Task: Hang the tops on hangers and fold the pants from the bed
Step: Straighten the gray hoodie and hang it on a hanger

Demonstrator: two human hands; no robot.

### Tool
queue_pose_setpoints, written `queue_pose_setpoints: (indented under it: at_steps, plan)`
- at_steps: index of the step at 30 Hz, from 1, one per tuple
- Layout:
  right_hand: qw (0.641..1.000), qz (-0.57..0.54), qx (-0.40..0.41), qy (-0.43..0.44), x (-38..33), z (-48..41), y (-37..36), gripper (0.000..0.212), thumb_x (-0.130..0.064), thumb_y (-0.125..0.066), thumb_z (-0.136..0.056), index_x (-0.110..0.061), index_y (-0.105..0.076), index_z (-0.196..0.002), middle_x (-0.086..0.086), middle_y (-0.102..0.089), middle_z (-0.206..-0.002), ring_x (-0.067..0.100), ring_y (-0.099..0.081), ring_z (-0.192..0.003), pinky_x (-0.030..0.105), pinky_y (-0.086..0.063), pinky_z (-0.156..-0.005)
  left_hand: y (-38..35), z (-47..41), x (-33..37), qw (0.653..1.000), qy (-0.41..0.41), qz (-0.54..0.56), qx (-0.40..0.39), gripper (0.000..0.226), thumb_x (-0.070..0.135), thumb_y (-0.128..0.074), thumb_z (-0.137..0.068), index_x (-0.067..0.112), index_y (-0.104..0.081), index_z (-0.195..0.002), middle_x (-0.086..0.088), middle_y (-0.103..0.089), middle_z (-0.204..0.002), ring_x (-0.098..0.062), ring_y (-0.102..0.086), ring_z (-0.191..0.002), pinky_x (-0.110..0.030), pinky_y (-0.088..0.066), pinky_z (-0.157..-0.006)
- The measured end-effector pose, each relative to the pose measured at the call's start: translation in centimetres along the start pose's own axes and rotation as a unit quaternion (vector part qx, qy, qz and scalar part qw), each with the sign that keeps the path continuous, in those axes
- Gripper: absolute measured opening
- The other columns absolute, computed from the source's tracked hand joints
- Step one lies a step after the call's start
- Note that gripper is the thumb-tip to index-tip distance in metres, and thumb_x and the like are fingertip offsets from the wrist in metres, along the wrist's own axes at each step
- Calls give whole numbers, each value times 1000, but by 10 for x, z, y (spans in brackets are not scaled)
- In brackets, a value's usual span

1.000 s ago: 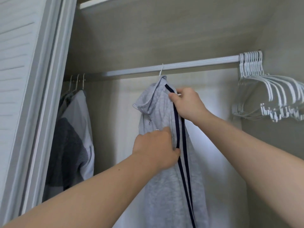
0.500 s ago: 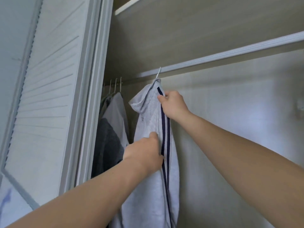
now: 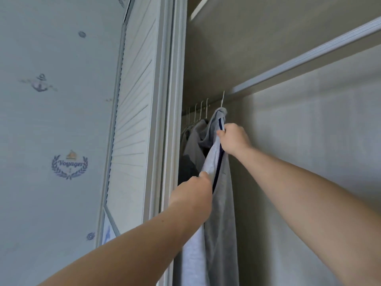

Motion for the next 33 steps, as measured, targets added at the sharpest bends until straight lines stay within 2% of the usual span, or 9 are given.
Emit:
queue_pose_setpoints:
  at_steps: [6, 9, 12, 15, 17, 21, 24, 27, 33]
  plan:
    - [1000, -2, -21, -1, 3, -16, -36, 29, -31, -50, -103, -5, -63, -102, 20, -66, -106, 41, -63, -96, 41, -51, -76, -3, -3, 0, 999, 14, -36, -5, 31, -7, -53, -86, 12, -33, -100, -2, -38, -79, -24, -45, -67, -35, -38, -59]
    - [1000, -4, -13, 1, 12, -14, -42, 25, -31, -47, -104, -10, -56, -94, 19, -66, -101, 40, -62, -90, 38, -44, -69, -5, -2, -1, 999, 12, -46, -8, 28, -5, -52, -87, 13, -33, -97, -1, -37, -76, -21, -40, -60, -32, -32, -53]
    - [999, -32, -10, 19, 22, -3, -35, 24, -31, -47, -105, -12, -60, -113, 16, -67, -103, 38, -62, -94, 37, -44, -71, -5, 4, -3, 999, 9, -48, -19, 27, -5, -53, -88, 13, -35, -97, 0, -38, -76, -18, -39, -58, -30, -30, -50]
    - [997, -55, -42, 43, 26, 16, -23, 33, -28, -51, -103, -19, -57, -135, 9, -70, -105, 29, -64, -92, 37, -51, -76, -2, 13, -5, 999, -7, -42, -15, 25, -5, -50, -88, 15, -37, -96, -1, -42, -78, -20, -46, -63, -33, -37, -54]
    - [994, -62, -76, 55, 25, 35, -18, 39, -30, -53, -102, -22, -53, -140, 6, -71, -109, 22, -64, -90, 31, -47, -75, 7, 22, -8, 999, -24, -31, 4, 17, 3, -47, -93, 17, -38, -94, 0, -44, -79, -23, -51, -68, -35, -41, -56]
    - [987, -96, -106, 72, 12, 82, -9, 45, -36, -55, -101, -24, -49, -144, 4, -55, -143, 22, -53, -128, 31, -41, -100, 37, 53, -27, 996, -61, -27, 59, 11, 27, -47, -98, 24, -38, -91, 3, -51, -85, -22, -54, -73, -34, -43, -58]
    - [980, -137, -103, 100, -19, 131, -1, 48, -40, -51, -102, -27, -46, -147, -5, -46, -151, 11, -40, -139, 26, -30, -107, 58, 90, -55, 994, -69, -24, 80, 16, 42, -45, -100, 28, -45, -106, 6, -57, -109, -18, -54, -92, -33, -48, -71]
    - [965, -159, -155, 141, -62, 199, -6, 55, -54, -42, -100, -37, -35, -152, -18, -34, -156, -6, -25, -140, 25, -21, -113, 65, 147, -99, 996, -47, -41, 69, 38, 54, -43, -99, 32, -45, -130, 12, -49, -137, -14, -47, -122, -32, -45, -95]
    - [922, -102, -280, 246, -174, 356, -41, 70, -78, -17, -87, -55, -11, -153, -24, -8, -163, 0, 5, -152, 32, -5, -123, 80, 309, -205, 996, 76, -46, 24, 58, 67, -31, -96, 38, -32, -146, 14, -21, -162, -14, -7, -152, -36, -19, -120]
Point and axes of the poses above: each hand's wrist, its own z-axis away from the middle knuckle, its own y-axis out of the back of the hand, x = y × z, the point moved 8 cm from there along -z, towards the middle knuckle
